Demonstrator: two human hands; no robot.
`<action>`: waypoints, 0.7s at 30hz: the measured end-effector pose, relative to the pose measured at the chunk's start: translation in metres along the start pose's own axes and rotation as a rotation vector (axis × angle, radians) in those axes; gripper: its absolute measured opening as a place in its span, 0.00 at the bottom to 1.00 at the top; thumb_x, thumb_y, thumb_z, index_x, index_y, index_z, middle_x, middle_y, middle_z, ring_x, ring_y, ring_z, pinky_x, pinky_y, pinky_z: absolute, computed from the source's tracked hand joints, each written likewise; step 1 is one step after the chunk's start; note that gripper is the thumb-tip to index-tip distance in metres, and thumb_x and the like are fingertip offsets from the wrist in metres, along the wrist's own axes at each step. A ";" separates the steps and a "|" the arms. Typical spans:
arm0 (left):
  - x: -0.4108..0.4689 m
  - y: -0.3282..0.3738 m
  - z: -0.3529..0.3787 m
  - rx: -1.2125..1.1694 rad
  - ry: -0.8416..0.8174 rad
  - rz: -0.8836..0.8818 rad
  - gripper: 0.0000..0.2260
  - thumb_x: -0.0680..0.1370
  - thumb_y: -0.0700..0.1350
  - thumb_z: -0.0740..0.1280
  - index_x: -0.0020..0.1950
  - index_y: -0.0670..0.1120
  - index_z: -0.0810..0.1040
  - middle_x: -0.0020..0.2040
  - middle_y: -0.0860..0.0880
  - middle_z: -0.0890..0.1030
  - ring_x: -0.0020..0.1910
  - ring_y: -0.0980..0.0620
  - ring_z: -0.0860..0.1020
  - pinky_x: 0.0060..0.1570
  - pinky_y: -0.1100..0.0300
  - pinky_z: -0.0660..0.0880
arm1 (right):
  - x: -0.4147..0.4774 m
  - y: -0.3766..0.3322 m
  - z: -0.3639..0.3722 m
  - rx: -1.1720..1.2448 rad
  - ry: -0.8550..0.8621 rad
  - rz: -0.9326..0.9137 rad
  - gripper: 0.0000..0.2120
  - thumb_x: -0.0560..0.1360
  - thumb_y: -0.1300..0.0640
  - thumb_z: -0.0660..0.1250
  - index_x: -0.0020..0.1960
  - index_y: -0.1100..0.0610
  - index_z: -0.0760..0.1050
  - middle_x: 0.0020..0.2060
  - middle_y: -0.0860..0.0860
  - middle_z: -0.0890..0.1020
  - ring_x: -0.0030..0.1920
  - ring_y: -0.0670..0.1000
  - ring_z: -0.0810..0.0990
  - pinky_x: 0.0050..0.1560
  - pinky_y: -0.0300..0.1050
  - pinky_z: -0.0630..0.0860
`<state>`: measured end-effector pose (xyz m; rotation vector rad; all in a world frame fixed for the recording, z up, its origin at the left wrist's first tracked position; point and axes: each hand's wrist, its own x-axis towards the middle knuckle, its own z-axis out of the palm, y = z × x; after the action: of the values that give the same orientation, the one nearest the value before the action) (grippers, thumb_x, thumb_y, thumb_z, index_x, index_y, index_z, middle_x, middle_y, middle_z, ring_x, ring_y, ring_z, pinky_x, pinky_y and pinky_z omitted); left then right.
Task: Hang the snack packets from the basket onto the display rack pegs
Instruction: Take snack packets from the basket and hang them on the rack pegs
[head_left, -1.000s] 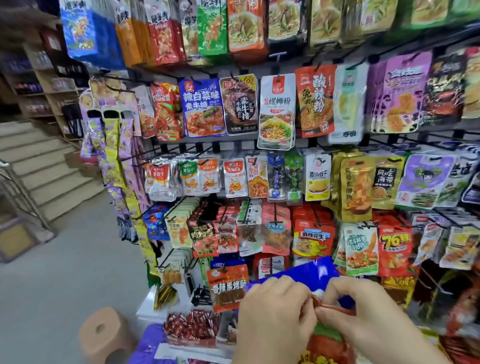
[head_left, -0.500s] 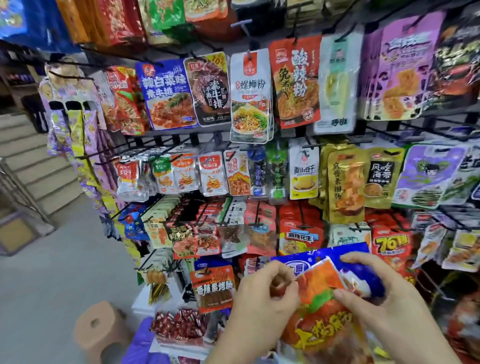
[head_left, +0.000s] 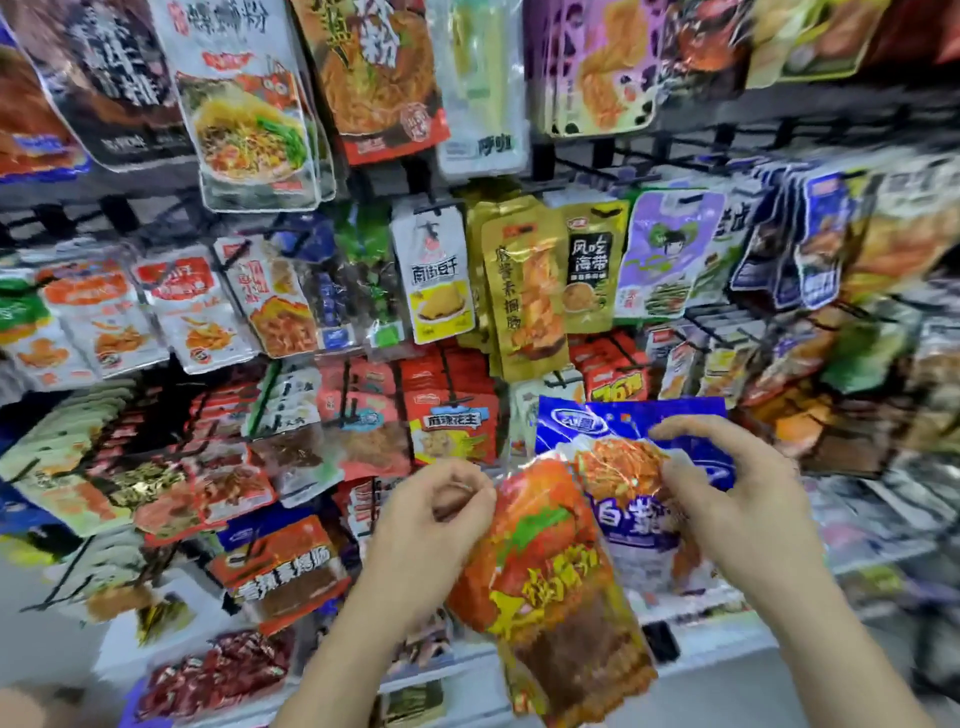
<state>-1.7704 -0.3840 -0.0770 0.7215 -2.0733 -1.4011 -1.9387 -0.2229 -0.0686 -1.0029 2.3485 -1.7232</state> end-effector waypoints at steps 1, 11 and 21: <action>0.007 -0.001 0.003 -0.049 0.012 -0.020 0.12 0.77 0.38 0.68 0.35 0.51 0.78 0.31 0.54 0.78 0.32 0.60 0.74 0.34 0.68 0.68 | 0.002 0.003 -0.002 0.007 0.021 0.025 0.18 0.75 0.70 0.66 0.42 0.47 0.79 0.37 0.42 0.83 0.29 0.46 0.78 0.31 0.33 0.74; 0.057 0.013 0.045 -0.265 -0.119 -0.195 0.06 0.77 0.37 0.67 0.41 0.42 0.79 0.31 0.48 0.80 0.29 0.53 0.77 0.31 0.65 0.73 | 0.029 0.038 -0.029 0.368 0.104 0.324 0.18 0.78 0.70 0.63 0.39 0.53 0.83 0.42 0.47 0.77 0.29 0.40 0.78 0.35 0.42 0.82; 0.084 0.041 0.102 0.322 -0.398 0.112 0.09 0.75 0.36 0.70 0.38 0.47 0.80 0.38 0.54 0.81 0.39 0.59 0.79 0.41 0.69 0.72 | 0.074 0.087 -0.100 0.157 -0.030 0.205 0.09 0.72 0.65 0.73 0.38 0.53 0.80 0.31 0.54 0.81 0.30 0.52 0.80 0.35 0.52 0.82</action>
<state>-1.9057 -0.3614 -0.0599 0.4629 -2.6466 -1.2376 -2.0778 -0.1644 -0.0835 -0.7302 2.1707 -1.7666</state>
